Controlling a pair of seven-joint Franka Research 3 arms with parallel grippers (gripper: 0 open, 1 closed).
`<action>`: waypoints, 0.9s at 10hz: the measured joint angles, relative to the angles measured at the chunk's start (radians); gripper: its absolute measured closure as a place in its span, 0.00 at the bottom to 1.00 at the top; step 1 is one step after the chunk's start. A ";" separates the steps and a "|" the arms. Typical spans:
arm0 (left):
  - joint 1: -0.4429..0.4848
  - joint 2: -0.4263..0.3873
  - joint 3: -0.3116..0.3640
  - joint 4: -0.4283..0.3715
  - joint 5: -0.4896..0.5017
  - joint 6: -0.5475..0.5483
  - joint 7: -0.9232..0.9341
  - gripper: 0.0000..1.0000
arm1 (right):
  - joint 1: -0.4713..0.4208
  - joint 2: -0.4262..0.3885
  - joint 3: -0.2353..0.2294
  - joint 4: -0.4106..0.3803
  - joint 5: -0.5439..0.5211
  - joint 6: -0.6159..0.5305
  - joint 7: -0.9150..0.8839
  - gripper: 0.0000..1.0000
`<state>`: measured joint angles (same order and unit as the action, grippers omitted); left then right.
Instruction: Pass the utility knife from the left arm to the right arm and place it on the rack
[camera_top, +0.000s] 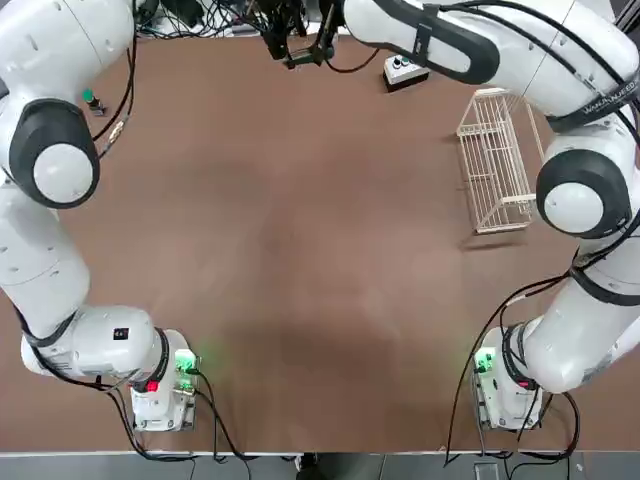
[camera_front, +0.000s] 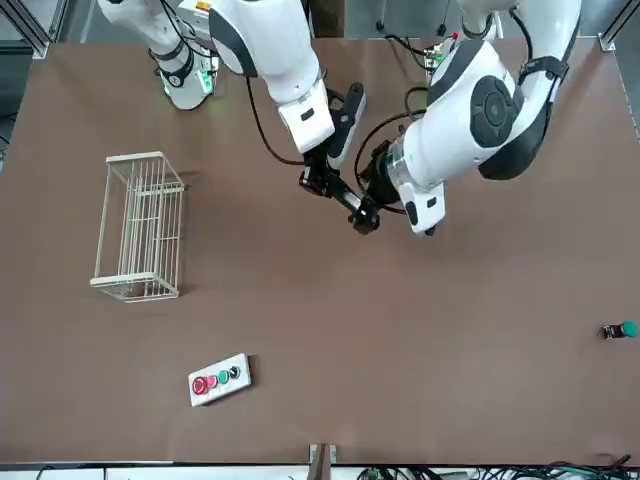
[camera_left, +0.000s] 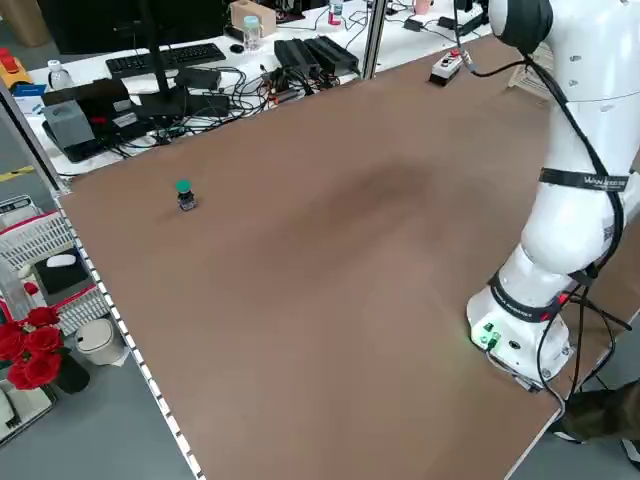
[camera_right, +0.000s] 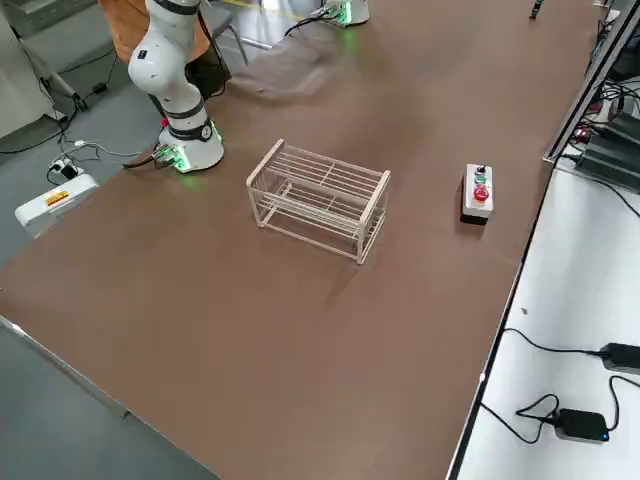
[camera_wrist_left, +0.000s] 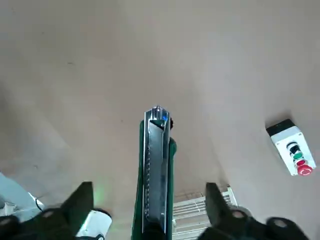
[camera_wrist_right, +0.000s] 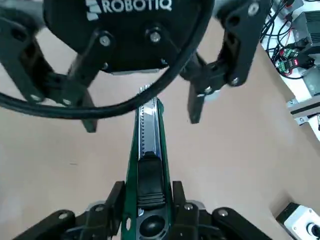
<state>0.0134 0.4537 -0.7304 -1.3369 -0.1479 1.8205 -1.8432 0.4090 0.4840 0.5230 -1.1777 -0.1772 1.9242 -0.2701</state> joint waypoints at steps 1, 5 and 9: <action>0.016 -0.006 0.000 0.000 0.000 -0.003 0.000 0.00 | -0.002 -0.001 0.000 0.006 0.000 0.000 0.015 0.57; 0.184 -0.065 -0.002 0.005 0.000 -0.151 0.185 0.00 | -0.061 -0.077 -0.002 0.016 0.009 -0.147 0.187 0.57; 0.370 -0.100 -0.001 0.006 0.008 -0.284 0.483 0.00 | -0.227 -0.304 -0.136 -0.198 0.165 -0.186 0.223 0.57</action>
<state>0.3835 0.3538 -0.7313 -1.3311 -0.1395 1.5363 -1.3605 0.1815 0.1797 0.3867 -1.3757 -0.0127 1.7379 -0.0466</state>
